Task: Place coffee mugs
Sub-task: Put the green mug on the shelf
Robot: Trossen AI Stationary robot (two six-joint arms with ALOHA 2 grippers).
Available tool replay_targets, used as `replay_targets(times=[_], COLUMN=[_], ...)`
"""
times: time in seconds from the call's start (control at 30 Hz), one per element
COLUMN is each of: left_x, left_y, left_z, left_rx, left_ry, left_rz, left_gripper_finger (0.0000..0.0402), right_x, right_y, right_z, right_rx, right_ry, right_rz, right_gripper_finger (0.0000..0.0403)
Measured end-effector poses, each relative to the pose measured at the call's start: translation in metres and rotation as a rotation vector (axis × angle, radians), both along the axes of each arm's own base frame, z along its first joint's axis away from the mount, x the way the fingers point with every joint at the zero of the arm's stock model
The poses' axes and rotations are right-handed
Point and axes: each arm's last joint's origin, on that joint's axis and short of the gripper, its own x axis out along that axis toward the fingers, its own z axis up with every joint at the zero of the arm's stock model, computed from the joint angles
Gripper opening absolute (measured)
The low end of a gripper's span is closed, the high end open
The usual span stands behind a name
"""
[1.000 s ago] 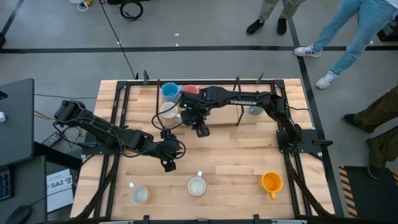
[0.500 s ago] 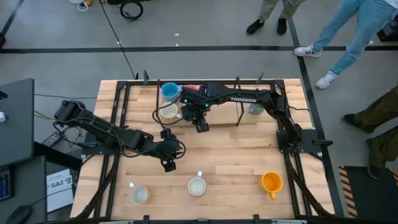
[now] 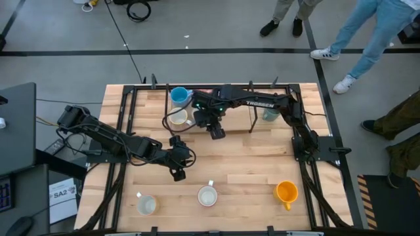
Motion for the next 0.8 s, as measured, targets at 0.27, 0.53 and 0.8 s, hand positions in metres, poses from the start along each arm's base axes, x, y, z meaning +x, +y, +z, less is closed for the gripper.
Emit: replay_targets(times=[0.27,0.53,0.8], left_x=[0.0,0.0,0.0], left_y=[0.0,0.0,0.0], left_z=[0.0,0.0,0.0], left_rx=[0.0,0.0,-0.003], left_ry=[0.0,0.0,-0.001], left_rz=[0.0,0.0,0.002], left_gripper_finger=[0.0096,0.0096,0.0096], right_x=[-0.019,-0.046,-0.096], right_y=[0.013,0.028,0.037], right_z=[0.033,0.053,0.076], right_rx=[0.012,0.026,-0.052], right_ry=[0.061,0.104,0.106], right_rz=[0.016,-0.007,-0.13], right_gripper_finger=[0.0146,0.0146,0.0146])
